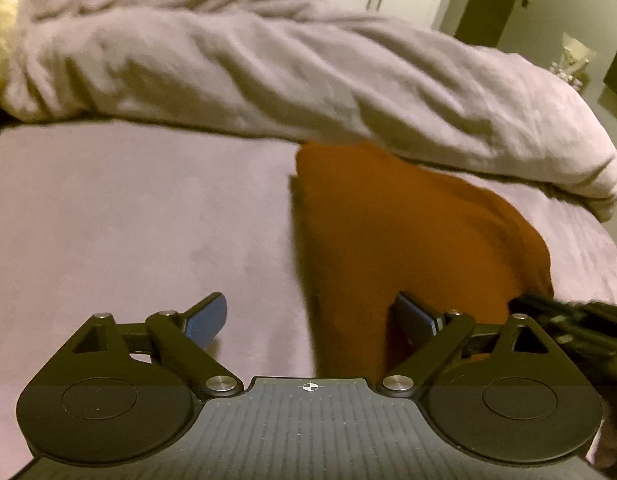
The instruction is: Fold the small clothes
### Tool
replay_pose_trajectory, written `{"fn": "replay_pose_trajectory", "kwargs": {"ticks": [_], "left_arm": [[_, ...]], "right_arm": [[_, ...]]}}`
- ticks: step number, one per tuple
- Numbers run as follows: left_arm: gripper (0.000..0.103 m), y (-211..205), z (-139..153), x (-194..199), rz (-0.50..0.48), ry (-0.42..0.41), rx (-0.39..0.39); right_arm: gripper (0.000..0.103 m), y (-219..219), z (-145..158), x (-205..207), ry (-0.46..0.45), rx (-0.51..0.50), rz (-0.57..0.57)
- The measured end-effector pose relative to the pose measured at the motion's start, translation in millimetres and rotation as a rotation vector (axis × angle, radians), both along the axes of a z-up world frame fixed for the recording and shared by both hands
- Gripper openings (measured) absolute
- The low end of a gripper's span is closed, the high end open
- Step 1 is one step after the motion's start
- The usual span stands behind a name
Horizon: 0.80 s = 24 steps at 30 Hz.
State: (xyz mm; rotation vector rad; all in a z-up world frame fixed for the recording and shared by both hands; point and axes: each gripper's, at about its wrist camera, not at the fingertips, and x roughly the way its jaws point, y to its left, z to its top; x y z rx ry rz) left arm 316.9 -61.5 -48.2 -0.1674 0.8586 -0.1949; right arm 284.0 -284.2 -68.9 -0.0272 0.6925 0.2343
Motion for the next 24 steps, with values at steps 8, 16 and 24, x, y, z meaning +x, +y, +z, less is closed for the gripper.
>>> {"fn": "replay_pose_trajectory", "kwargs": {"ticks": [8, 16, 24], "left_arm": [[0.095, 12, -11, 22, -0.028, 0.081, -0.183], [0.076, 18, -27, 43, -0.056, 0.133, -0.331], [0.037, 18, -16, 48, -0.068, 0.128, -0.392]], "right_arm": [[0.071, -63, 8, 2, 0.066, 0.205, -0.143], [0.058, -110, -53, 42, 0.295, 0.701, -0.168], [0.036, -101, -54, 51, 0.288, 0.745, -0.17]]}}
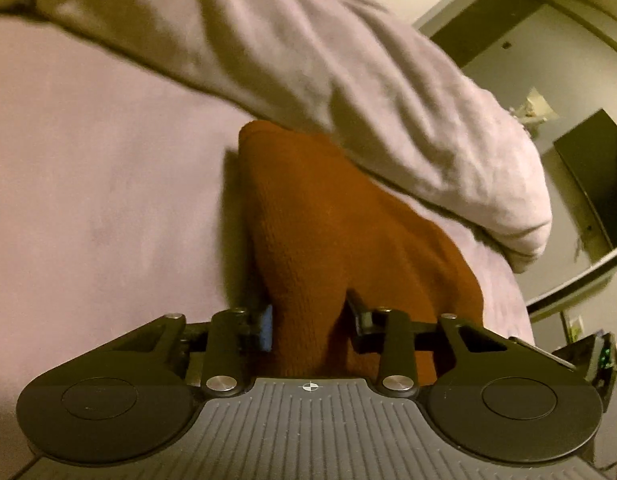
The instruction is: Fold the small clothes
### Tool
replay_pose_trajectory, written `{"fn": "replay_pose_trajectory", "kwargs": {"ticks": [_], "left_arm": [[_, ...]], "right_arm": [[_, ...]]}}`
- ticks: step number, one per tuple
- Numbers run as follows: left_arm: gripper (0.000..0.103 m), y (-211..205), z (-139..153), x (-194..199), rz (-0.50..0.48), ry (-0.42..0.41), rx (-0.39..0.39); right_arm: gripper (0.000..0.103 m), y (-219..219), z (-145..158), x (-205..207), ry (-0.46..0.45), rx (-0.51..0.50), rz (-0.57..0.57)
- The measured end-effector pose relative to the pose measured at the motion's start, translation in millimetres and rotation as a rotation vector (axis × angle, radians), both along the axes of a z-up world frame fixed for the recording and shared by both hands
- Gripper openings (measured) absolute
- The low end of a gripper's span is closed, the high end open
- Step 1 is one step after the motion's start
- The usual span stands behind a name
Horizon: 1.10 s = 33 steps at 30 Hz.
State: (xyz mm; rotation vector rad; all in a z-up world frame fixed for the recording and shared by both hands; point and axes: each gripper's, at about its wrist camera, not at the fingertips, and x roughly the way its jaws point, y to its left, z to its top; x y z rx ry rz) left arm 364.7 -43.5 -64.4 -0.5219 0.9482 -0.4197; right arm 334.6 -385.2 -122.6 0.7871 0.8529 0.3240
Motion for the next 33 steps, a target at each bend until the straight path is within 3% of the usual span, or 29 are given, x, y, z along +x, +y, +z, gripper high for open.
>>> {"fn": "replay_pose_trajectory", "kwargs": {"ticks": [5, 11, 14, 18, 19, 21, 24, 25, 27, 30, 33], "left_arm": [[0.036, 7, 28, -11, -0.002, -0.034, -0.036], [0.036, 42, 81, -39, 0.021, -0.106, 0.046], [0.041, 66, 81, -59, 0.083, -0.104, 0.165], [0.039, 84, 64, -99, 0.13, -0.06, 0.459], [0.04, 89, 65, -113, 0.144, -0.068, 0.481], [0.057, 99, 67, -142, 0.165, -0.083, 0.459], [0.067, 95, 64, -177, 0.193, -0.094, 0.479], [0.067, 89, 61, -183, 0.184, -0.102, 0.507], [0.072, 69, 52, -190, 0.136, -0.119, 0.564], [0.072, 39, 39, -190, 0.099, -0.16, 0.673], [0.07, 32, 26, -186, 0.125, -0.164, 0.756]], "right_arm": [[0.031, 17, 29, -3, -0.05, -0.05, 0.02], [0.031, 61, 62, -12, -0.086, -0.037, 0.139], [0.031, 88, 68, -17, -0.11, -0.031, 0.191], [0.037, 101, 68, -36, -0.102, -0.1, 0.131], [0.037, 105, 73, -44, -0.125, -0.12, 0.109], [0.037, 101, 83, -71, -0.152, -0.129, 0.071], [0.043, 100, 87, -111, -0.157, -0.076, 0.057], [0.048, 102, 85, -119, -0.15, -0.068, 0.056], [0.049, 108, 76, -134, -0.114, -0.049, 0.052], [0.049, 111, 54, -139, -0.025, 0.07, 0.011], [0.049, 119, 48, -135, -0.015, 0.097, -0.029]]}}
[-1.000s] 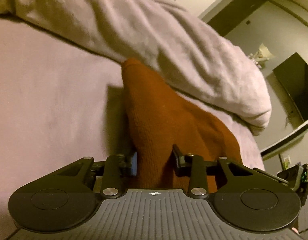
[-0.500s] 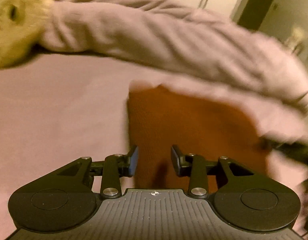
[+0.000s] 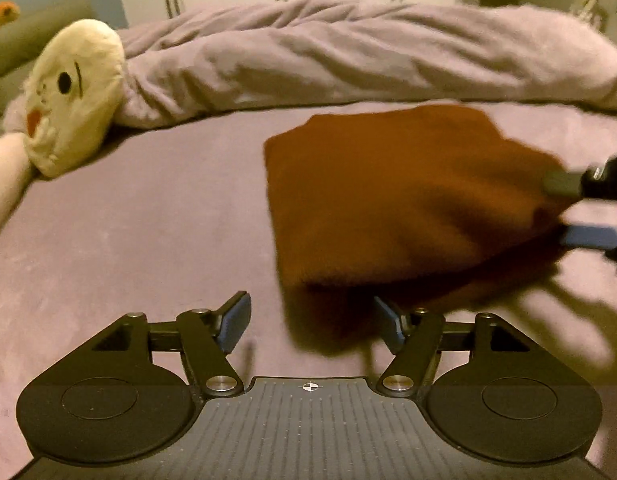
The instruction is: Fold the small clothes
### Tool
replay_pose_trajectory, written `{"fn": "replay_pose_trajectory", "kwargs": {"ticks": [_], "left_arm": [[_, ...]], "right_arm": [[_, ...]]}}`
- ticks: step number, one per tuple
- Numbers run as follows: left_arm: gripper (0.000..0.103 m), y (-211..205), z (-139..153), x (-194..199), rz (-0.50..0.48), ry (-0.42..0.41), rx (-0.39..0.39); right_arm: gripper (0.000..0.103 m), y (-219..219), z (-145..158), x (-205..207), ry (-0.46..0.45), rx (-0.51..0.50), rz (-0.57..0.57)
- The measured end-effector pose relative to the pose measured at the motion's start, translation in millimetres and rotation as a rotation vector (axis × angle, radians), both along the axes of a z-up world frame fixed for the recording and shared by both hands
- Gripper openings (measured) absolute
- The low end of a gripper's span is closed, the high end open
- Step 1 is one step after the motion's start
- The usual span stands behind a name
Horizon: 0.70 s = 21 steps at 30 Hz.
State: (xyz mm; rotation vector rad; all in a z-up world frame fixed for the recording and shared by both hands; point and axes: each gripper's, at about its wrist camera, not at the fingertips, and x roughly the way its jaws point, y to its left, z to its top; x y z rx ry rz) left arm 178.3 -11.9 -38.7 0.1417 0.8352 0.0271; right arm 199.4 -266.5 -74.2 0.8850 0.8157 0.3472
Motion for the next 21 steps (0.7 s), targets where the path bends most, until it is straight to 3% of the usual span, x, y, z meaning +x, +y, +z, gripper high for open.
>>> {"fn": "replay_pose_trajectory", "kwargs": {"ticks": [3, 5, 8, 11, 15, 16, 17, 18, 21], "left_arm": [[0.062, 6, -6, 14, 0.046, 0.042, -0.058], [0.053, 15, -4, 17, 0.067, 0.059, -0.133], [0.048, 24, -5, 14, 0.075, 0.078, -0.185], [0.048, 34, -5, 7, 0.095, 0.098, -0.197], [0.051, 49, 16, -8, 0.163, 0.104, -0.223], [0.053, 51, 27, -13, 0.164, 0.071, -0.211], [0.061, 53, 38, -16, 0.154, 0.03, -0.197], [0.069, 52, 46, -17, 0.149, 0.004, -0.186], [0.07, 46, 57, -7, 0.128, -0.023, -0.18]], "right_arm": [[0.047, 6, -3, 13, 0.024, 0.009, -0.024], [0.024, 8, -6, 21, 0.037, 0.009, -0.031], [0.019, 15, 3, 25, -0.007, -0.113, -0.002], [0.018, 18, 5, 21, -0.029, -0.283, 0.007], [0.021, 21, -9, 15, -0.024, -0.371, 0.043], [0.026, 23, -4, 13, -0.038, -0.407, 0.06], [0.04, 25, 2, 11, -0.048, -0.45, 0.065], [0.046, 27, 10, 8, -0.056, -0.508, 0.053], [0.044, 39, 32, -3, -0.144, -0.636, 0.035]]}}
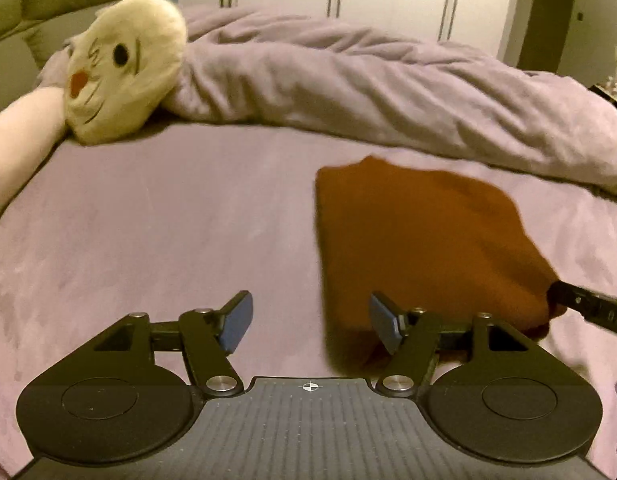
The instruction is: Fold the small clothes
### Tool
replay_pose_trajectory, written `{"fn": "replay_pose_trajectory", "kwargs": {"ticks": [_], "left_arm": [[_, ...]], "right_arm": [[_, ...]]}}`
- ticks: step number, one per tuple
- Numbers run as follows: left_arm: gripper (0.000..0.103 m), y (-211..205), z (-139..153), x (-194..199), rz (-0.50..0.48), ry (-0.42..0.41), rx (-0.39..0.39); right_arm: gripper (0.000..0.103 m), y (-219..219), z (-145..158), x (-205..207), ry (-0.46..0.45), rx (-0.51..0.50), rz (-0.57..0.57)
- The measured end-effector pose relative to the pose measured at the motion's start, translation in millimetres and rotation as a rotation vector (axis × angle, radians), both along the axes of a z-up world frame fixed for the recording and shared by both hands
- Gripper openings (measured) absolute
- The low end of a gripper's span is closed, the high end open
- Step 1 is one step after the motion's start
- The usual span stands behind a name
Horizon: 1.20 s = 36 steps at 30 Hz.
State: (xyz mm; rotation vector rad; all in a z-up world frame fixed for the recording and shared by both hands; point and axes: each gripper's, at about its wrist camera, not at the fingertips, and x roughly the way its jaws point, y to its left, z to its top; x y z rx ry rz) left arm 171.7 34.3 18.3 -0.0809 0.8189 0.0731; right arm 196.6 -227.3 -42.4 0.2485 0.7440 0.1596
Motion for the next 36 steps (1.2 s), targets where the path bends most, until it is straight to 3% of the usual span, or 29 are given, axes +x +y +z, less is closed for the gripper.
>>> {"fn": "replay_pose_trajectory", "kwargs": {"ticks": [3, 6, 10, 18, 23, 27, 32, 36], "left_arm": [[0.069, -14, -5, 17, -0.028, 0.02, -0.01], [0.069, -26, -20, 28, -0.054, 0.068, 0.001], [0.071, -36, -37, 34, -0.08, 0.114, 0.04], [0.078, -40, -65, 42, -0.116, 0.19, 0.055], [0.087, -32, -73, 47, -0.092, 0.208, 0.019], [0.097, -32, -78, 48, -0.079, 0.212, 0.044], [0.099, -23, -71, 33, -0.061, 0.228, 0.027], [0.099, -19, -59, -4, -0.057, 0.217, 0.066]], "right_arm": [[0.036, 28, 22, -5, -0.107, -0.12, 0.084], [0.025, 53, 28, 5, -0.135, -0.213, 0.179], [0.017, 69, 12, 26, -0.045, -0.318, 0.267], [0.015, 83, -14, 33, 0.063, -0.461, 0.342], [0.015, 78, -18, 36, 0.075, -0.416, 0.328], [0.015, 75, -21, 38, 0.076, -0.386, 0.317], [0.015, 76, -20, 37, 0.055, -0.395, 0.313], [0.017, 69, -4, 12, 0.067, -0.378, 0.298]]}}
